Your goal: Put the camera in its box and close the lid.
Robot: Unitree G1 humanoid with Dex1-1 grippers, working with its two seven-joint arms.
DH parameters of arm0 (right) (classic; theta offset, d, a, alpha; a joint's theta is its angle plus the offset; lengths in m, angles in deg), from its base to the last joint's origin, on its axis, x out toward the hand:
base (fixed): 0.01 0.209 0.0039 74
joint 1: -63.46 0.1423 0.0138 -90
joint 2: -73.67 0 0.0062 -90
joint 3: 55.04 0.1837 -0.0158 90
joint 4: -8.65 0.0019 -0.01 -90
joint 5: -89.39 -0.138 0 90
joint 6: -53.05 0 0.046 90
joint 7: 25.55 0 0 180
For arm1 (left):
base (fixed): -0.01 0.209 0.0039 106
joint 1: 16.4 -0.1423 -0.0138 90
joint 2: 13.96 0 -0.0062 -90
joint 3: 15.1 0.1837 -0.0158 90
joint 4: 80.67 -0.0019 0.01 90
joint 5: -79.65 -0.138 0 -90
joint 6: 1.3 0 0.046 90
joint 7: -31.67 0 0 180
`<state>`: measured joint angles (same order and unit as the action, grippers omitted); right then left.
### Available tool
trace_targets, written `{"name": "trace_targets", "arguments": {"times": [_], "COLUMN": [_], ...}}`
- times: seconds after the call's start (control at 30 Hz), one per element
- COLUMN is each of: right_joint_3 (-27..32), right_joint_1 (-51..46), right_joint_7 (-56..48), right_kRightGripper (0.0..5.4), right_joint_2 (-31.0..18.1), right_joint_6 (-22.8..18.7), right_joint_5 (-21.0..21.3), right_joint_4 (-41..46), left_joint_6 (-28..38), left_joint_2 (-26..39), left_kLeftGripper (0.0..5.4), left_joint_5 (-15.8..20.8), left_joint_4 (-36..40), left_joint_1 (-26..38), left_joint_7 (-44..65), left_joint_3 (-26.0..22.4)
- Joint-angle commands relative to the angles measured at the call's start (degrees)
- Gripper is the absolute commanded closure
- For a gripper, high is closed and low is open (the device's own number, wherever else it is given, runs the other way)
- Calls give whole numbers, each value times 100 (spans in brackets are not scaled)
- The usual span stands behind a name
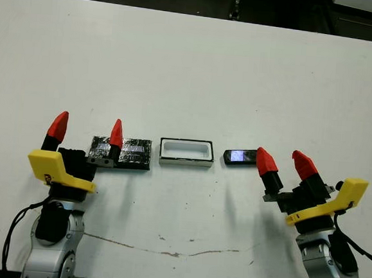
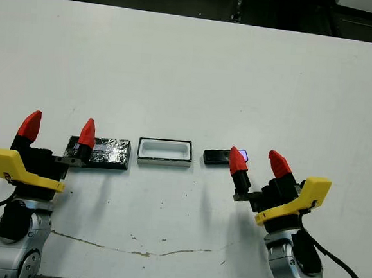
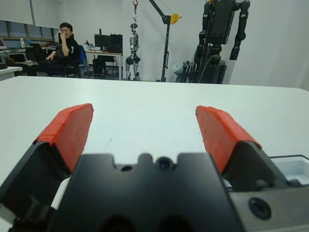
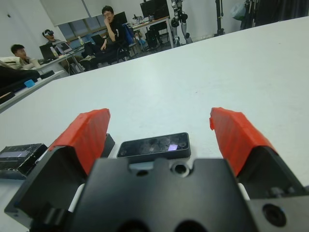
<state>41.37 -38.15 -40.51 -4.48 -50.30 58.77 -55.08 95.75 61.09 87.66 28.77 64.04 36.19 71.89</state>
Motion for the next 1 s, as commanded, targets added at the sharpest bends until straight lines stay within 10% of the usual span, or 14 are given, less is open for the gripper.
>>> {"name": "trace_targets", "arguments": {"times": [0.03,0.4,0.73,1.0], "right_joint_3": [36,150,810,-29], "right_joint_1": [17,108,2216,4215], "right_joint_7": [-9,-279,-2306,-4595], "right_kRightGripper": [1,1,1,1], "right_joint_2": [-80,-357,-2953,-3857], "right_joint_6": [-35,64,133,401], "right_joint_5": [-11,45,370,700], "right_joint_4": [-9,-137,-1404,-3529], "left_joint_6": [-85,-13,-5,44], "left_joint_2": [13,-22,-38,-29], "left_kLeftGripper": [0,0,0,0], "left_joint_5": [-38,-39,-67,-78], "left_joint_4": [36,-35,-26,-56], "left_joint_1": [-26,-85,-104,-79], "left_joint_7": [-20,-19,-72,-59], "left_joint_3": [20,38,23,15]}}
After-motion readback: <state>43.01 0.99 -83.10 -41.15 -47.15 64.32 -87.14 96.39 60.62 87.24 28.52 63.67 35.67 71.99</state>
